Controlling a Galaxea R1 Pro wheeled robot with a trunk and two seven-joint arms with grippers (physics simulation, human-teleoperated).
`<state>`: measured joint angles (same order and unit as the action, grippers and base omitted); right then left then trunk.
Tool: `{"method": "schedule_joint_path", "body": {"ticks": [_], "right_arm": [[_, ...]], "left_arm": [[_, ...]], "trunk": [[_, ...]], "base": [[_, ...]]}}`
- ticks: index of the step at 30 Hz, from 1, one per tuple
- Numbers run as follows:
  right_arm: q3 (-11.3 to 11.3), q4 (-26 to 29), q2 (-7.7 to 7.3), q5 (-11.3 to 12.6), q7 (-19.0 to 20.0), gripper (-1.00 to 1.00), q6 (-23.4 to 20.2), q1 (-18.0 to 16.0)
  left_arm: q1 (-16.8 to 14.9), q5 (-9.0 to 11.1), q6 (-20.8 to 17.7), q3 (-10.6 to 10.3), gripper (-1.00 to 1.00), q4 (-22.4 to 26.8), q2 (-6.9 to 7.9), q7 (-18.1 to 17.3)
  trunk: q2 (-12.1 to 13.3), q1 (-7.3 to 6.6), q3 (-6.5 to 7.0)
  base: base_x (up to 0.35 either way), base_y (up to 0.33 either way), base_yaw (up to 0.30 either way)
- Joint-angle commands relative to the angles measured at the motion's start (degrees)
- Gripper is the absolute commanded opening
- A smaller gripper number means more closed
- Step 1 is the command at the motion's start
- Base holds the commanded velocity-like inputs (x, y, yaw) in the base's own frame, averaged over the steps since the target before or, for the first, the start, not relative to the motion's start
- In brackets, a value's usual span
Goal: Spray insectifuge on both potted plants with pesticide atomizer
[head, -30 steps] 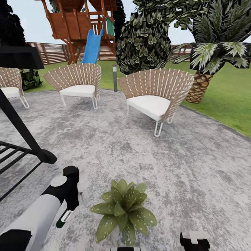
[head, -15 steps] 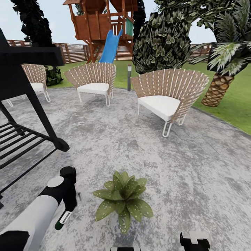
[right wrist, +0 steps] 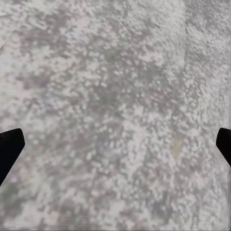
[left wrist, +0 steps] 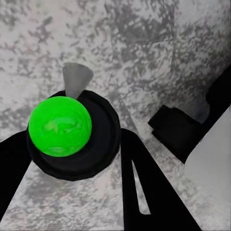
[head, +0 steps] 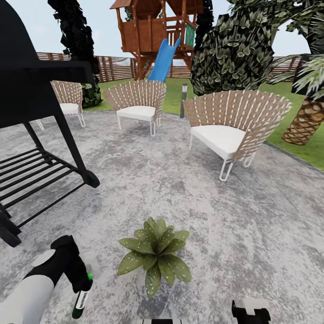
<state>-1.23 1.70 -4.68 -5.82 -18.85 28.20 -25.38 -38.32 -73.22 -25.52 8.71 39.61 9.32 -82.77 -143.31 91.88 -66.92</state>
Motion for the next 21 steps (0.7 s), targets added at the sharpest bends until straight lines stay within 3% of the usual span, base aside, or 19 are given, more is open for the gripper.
{"method": "schedule_joint_path", "body": {"ticks": [1,2,4,7,12,21], "right_arm": [[-0.1,0.0,0.01,-0.6,-0.5,1.00,-0.1,0.0],[-0.1,0.0,0.00,-0.6,-0.5,1.00,-0.1,0.0],[-0.1,0.0,-0.01,-0.6,-0.5,1.00,-0.1,0.0],[-0.1,-0.1,-0.02,-0.7,-0.5,1.00,-0.1,0.0],[-0.1,-0.1,-0.07,-0.7,-0.3,1.00,-0.1,0.0],[-0.1,-0.1,-0.10,-0.7,-0.3,1.00,-0.1,0.0]], "left_arm": [[0.3,1.7,3.2,3.7,-1.00,0.1,0.55,-0.2],[0.3,2.5,5.6,5.9,-1.00,0.1,0.80,-0.2],[0.4,3.0,7.6,7.5,-1.00,0.1,0.89,0.1],[0.8,3.7,9.1,8.8,-1.00,-0.7,0.86,5.9],[2.4,3.9,9.5,9.1,-1.00,-1.2,0.28,11.8],[2.5,8.2,13.7,9.0,-1.00,-1.3,0.34,11.9]], "trunk": [[0.0,-0.03,-0.05],[0.0,-0.03,-0.05],[0.0,-0.03,-0.05],[0.0,-0.03,-0.05],[0.0,-0.03,-0.05],[0.0,-0.03,-0.05]], "base": [[-0.198,-0.228,0.182],[-0.216,-0.214,0.100],[-0.227,-0.207,0.053],[-0.251,-0.199,0.012],[-0.269,-0.182,0.001],[-0.274,-0.168,0.000]]}}
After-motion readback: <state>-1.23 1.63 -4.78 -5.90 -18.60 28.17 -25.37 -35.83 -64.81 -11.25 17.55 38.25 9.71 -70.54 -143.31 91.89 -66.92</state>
